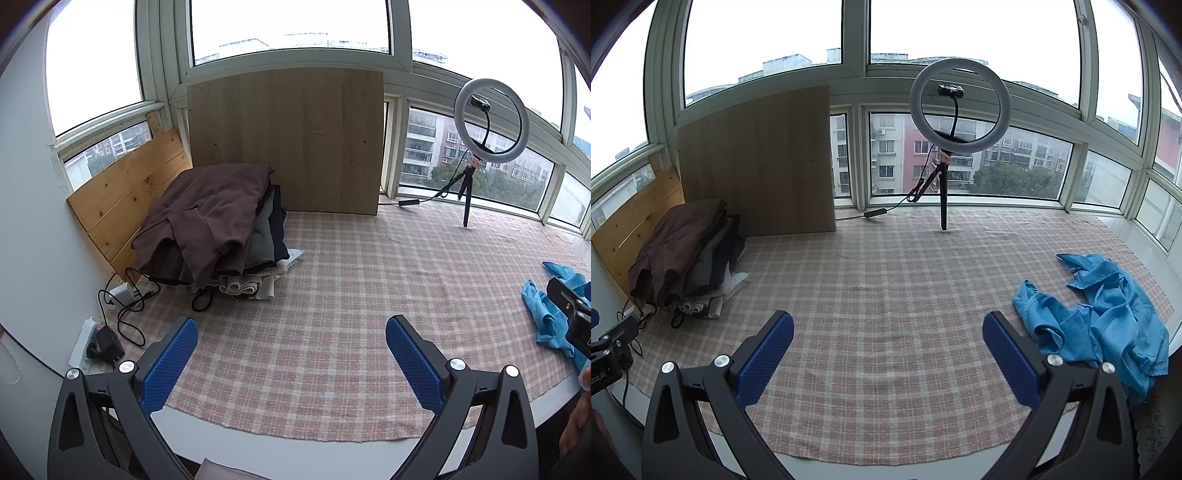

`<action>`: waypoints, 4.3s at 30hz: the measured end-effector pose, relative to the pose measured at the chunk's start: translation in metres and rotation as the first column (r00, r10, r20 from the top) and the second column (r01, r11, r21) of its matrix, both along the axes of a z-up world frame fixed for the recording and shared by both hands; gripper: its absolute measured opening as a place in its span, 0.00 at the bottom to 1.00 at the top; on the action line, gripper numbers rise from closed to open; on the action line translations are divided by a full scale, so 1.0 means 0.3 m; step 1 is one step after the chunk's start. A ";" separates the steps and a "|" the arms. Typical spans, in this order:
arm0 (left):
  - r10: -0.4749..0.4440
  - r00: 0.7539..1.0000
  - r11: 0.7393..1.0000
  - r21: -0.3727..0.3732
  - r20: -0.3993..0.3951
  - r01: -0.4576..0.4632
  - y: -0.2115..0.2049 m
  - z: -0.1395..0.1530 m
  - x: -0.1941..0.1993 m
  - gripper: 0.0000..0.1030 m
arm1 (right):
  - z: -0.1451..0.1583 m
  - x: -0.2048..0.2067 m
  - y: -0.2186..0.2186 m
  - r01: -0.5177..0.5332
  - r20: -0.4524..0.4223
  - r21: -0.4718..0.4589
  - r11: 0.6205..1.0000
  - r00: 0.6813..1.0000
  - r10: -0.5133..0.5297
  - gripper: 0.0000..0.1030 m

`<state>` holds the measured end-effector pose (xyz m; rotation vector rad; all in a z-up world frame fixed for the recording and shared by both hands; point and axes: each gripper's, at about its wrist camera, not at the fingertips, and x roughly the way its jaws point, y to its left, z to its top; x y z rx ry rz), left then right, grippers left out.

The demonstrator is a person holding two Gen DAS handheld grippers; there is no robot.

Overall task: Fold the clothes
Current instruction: 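Move both tools toward the crumpled blue striped coat, then grasp the blue coat with the right tool and lift it up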

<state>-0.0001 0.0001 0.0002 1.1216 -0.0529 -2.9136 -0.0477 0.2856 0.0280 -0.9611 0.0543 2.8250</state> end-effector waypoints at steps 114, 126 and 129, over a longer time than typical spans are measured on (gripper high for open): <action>-0.121 0.992 0.983 0.143 0.031 0.115 0.278 0.088 -0.450 0.99 | 0.602 -0.373 0.516 -0.567 -0.241 -0.362 0.739 0.823 0.514 0.06; 0.057 0.970 0.983 0.154 0.235 -0.096 -0.140 -0.188 -0.297 0.99 | 0.011 -0.504 0.005 -0.570 0.254 -0.356 0.740 0.704 0.664 0.53; -0.021 0.951 0.981 0.190 0.308 -0.040 -0.072 -0.292 -0.281 0.99 | -0.093 -0.521 0.142 -0.522 0.323 -0.189 0.832 0.767 0.554 0.65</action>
